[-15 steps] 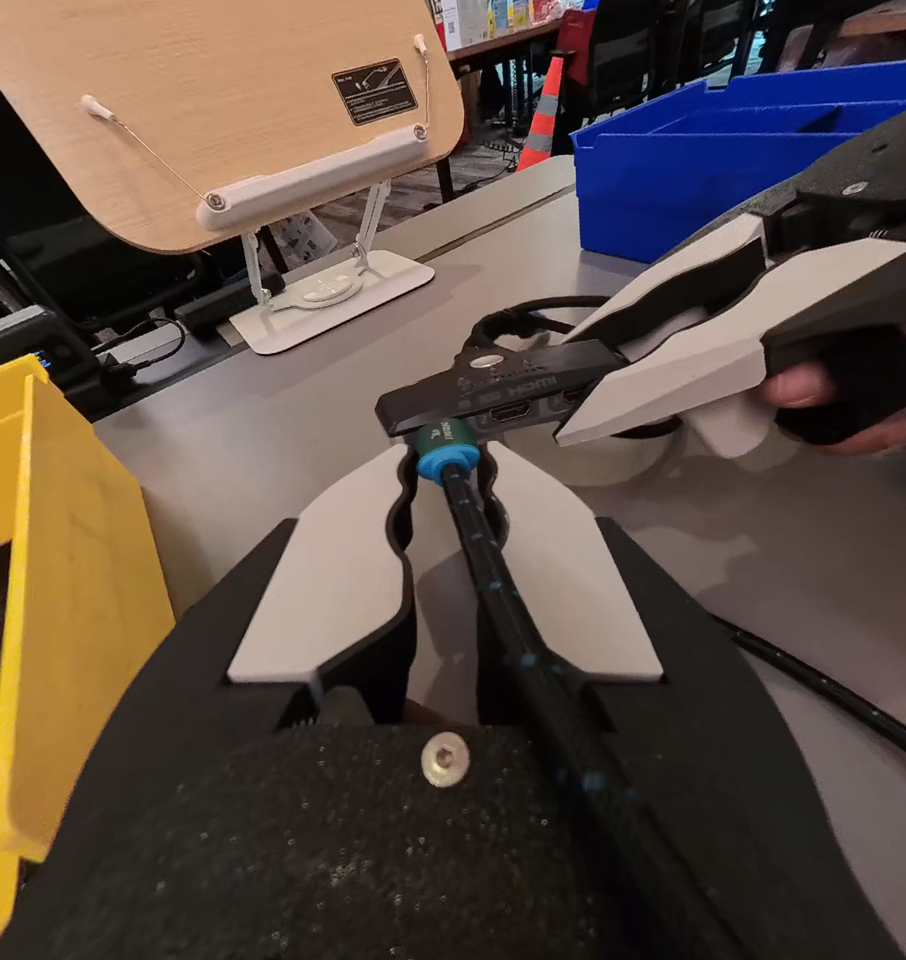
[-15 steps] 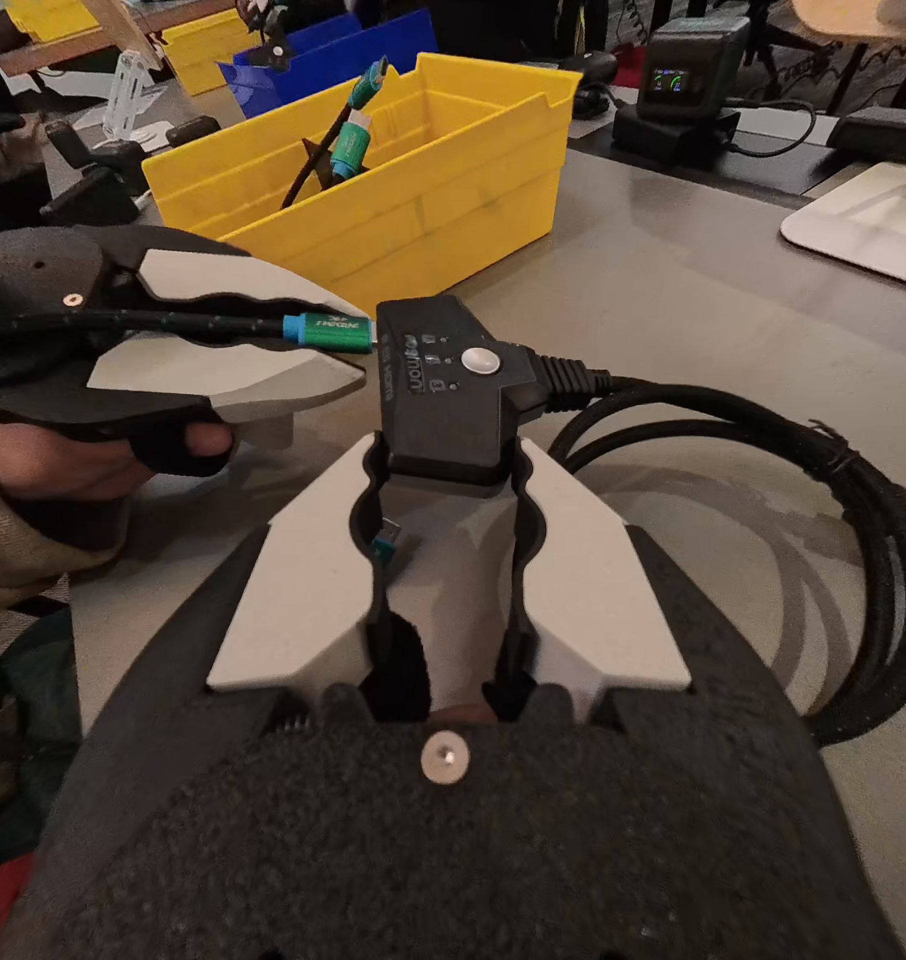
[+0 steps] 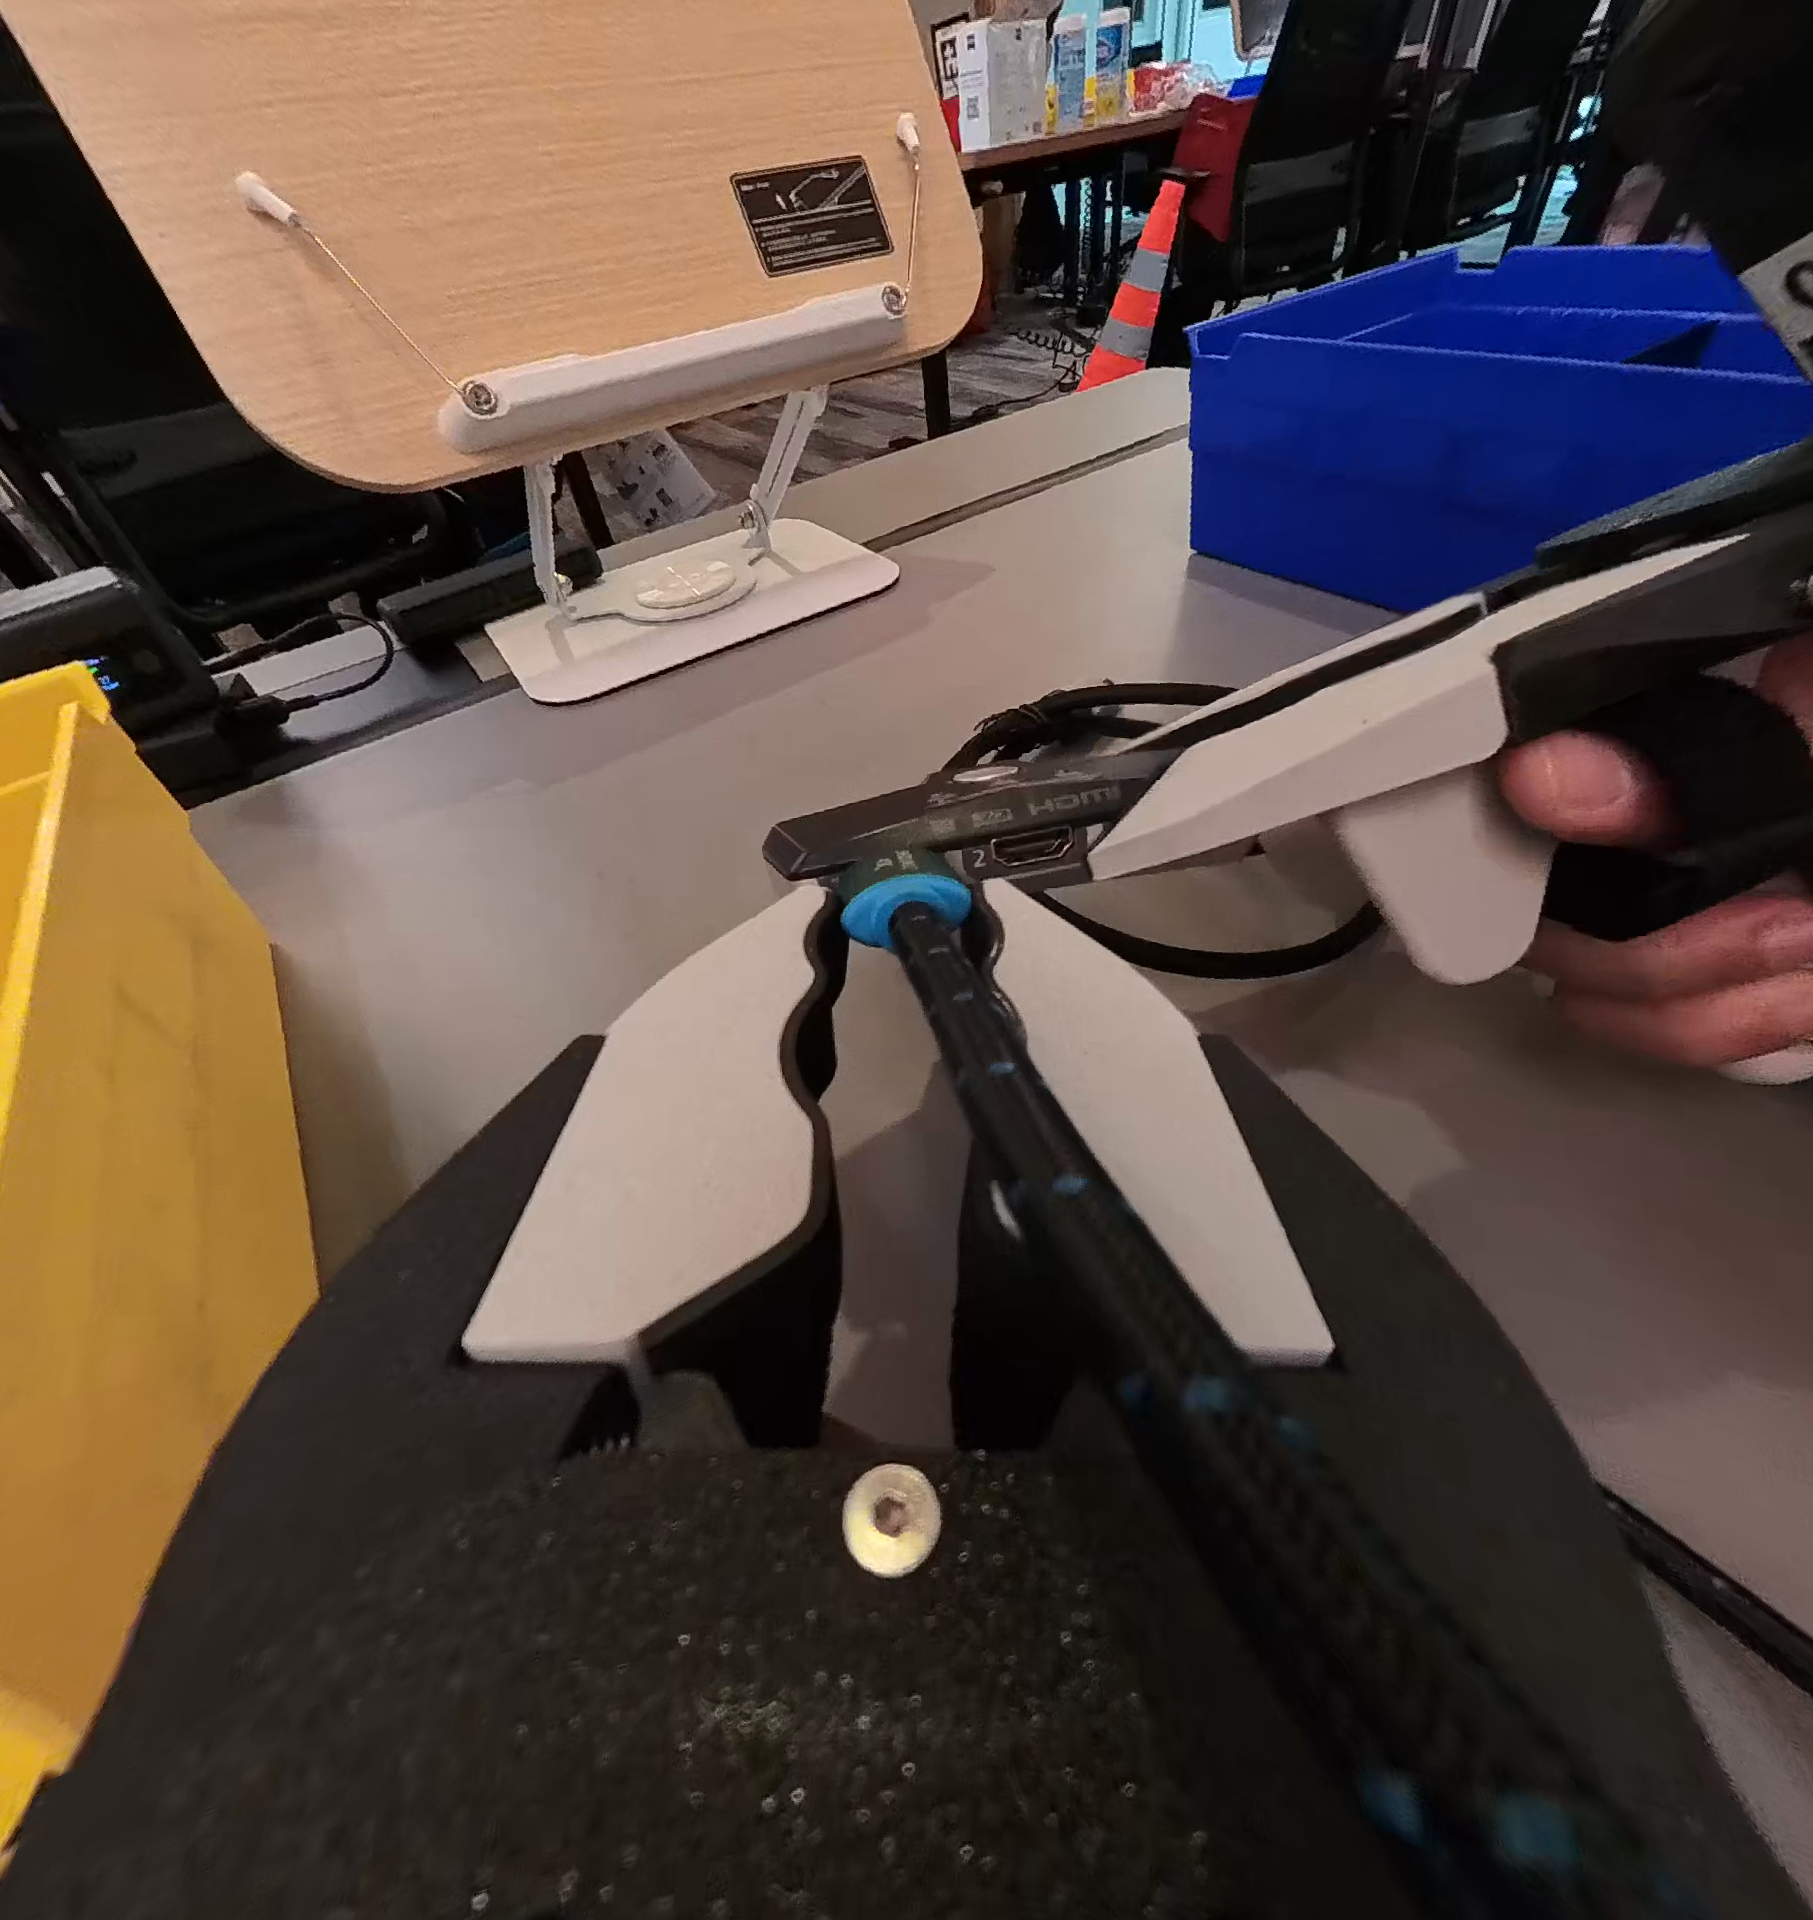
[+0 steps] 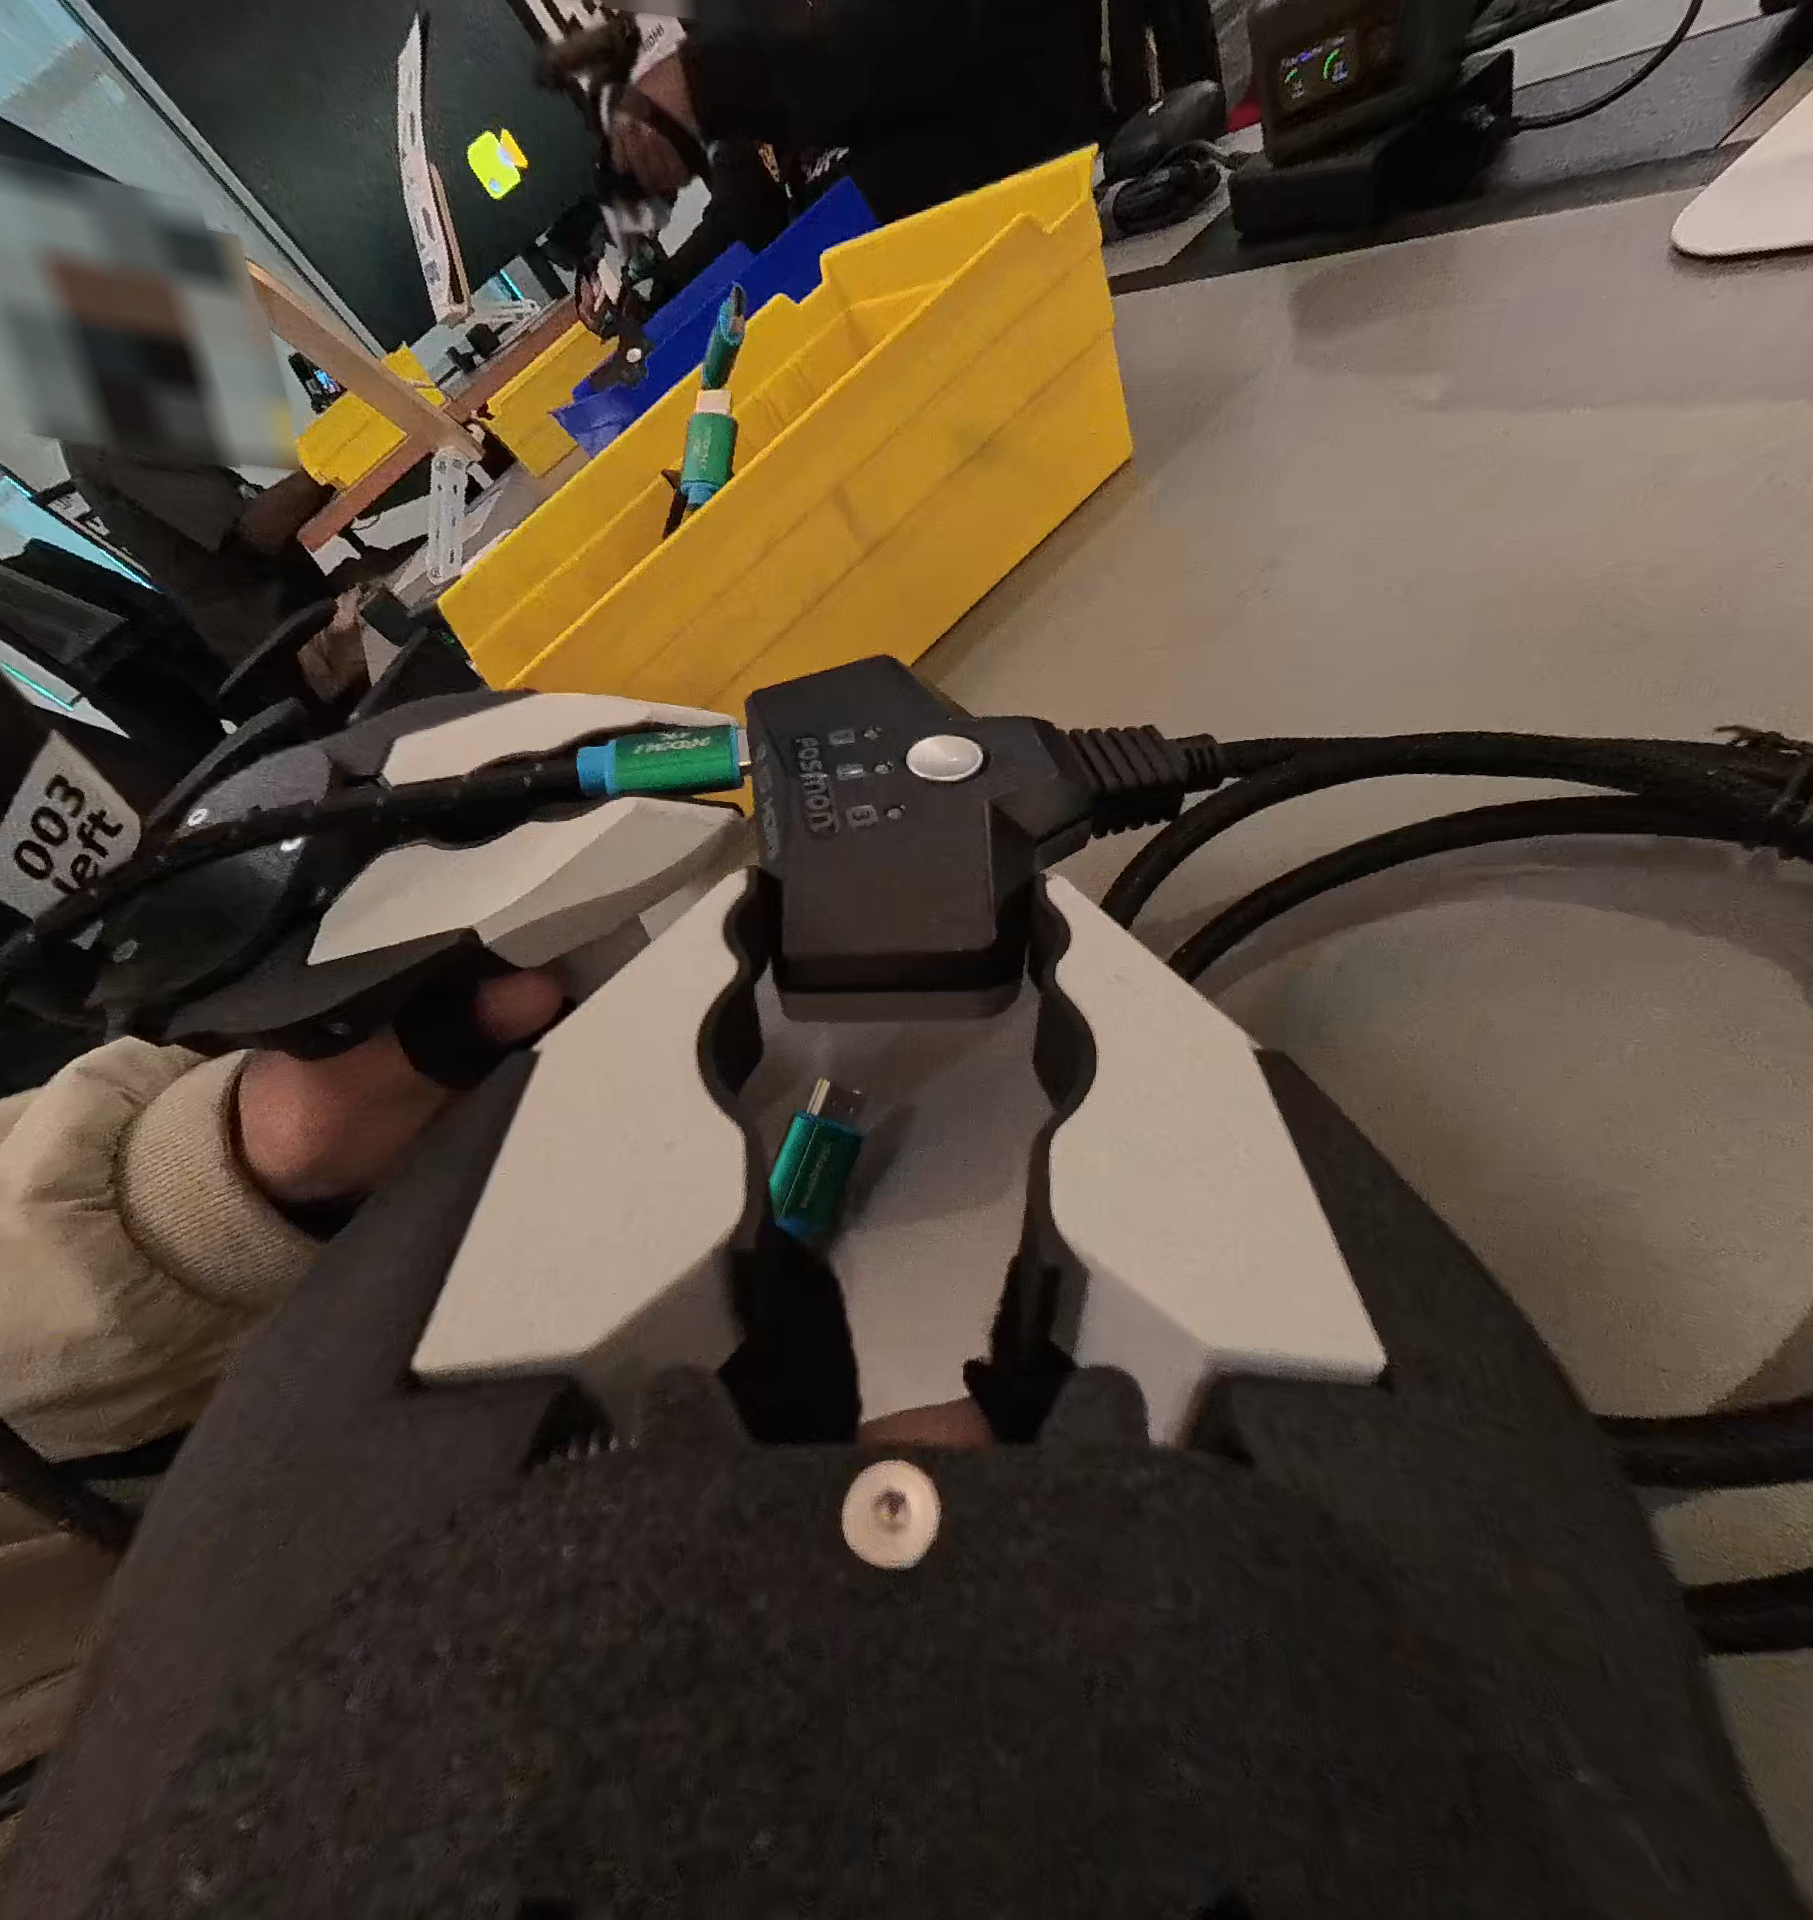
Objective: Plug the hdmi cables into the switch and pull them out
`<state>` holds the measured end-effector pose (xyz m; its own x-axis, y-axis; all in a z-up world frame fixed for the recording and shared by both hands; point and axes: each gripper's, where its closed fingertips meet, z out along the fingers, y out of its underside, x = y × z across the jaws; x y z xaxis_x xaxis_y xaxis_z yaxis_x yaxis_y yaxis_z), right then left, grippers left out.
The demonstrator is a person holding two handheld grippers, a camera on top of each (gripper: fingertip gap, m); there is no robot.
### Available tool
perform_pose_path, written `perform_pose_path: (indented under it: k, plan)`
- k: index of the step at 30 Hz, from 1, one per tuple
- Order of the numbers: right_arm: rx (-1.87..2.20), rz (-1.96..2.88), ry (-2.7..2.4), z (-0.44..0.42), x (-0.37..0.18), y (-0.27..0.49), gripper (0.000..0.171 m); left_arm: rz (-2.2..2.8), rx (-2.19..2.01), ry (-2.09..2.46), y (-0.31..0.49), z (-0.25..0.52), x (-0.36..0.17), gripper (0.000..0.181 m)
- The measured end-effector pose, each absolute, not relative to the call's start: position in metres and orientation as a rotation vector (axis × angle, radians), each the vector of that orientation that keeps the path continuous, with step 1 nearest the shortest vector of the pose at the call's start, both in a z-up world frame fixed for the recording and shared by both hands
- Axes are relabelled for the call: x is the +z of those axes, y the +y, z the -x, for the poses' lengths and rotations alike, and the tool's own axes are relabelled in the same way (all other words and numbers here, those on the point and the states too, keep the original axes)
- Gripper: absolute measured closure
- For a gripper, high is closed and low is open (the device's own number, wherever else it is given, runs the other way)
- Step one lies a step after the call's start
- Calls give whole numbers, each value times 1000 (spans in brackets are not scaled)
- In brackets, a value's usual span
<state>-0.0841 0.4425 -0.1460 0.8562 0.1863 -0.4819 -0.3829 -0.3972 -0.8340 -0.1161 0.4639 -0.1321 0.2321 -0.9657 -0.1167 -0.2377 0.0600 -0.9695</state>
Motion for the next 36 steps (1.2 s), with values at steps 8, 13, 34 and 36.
perform_pose_path:
  k: [8, 13, 34, 36]
  plan:
    - [400, 1906, 67, 67, -138, 441, 123, 1438, -797, 1309, 467, 117, -144, 160]
    - [229, 1824, 109, 24, -117, 429, 123, 1503, -797, 1250, 483, 137, -139, 157]
    - [243, 1846, 97, 16, -130, 389, 123, 1758, -256, 1520, 714, 230, -113, 146]
    - [248, 1848, 93, 18, -130, 389, 123, 1729, -256, 1555, 716, 222, -119, 151]
